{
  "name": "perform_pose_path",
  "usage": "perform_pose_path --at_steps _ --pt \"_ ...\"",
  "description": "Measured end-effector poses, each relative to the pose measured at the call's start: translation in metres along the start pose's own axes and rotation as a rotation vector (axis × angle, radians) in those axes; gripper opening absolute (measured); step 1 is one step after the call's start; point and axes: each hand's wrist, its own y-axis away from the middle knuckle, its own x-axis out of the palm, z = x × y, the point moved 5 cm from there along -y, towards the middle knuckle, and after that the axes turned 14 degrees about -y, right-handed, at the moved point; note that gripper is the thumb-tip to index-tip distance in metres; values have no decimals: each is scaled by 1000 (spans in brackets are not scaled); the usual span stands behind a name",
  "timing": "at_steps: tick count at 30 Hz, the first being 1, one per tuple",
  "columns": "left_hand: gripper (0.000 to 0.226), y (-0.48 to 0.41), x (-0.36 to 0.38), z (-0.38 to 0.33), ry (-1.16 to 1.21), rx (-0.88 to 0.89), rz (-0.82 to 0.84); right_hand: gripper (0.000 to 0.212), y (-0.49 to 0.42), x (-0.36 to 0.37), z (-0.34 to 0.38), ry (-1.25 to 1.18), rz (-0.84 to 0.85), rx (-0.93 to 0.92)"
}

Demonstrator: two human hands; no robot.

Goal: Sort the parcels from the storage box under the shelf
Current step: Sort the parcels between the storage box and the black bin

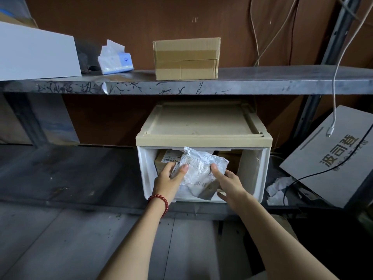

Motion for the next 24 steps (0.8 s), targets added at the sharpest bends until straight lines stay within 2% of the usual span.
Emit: perform_pose_path --at_steps 2,5,8,11,16,20,24 --pt "49 -1 -2 3 -4 -15 0 26 -2 -2 0 -5 -36 -34" --pt "67 1 -1 3 -16 0 53 15 -2 -7 0 -28 -95 -96" --pt "59 4 4 -3 -74 27 79 13 1 -11 1 -16 -157 -147" --pt "48 10 5 -15 -100 32 -2 14 7 -16 7 -45 -191 -182" --pt "61 24 15 -33 -110 44 61 11 25 -40 25 -16 -169 -214" --pt "36 37 28 -62 -20 89 75 11 43 -72 50 24 -118 -300" --pt "51 49 67 -89 70 78 114 7 56 -121 68 41 -205 -379"
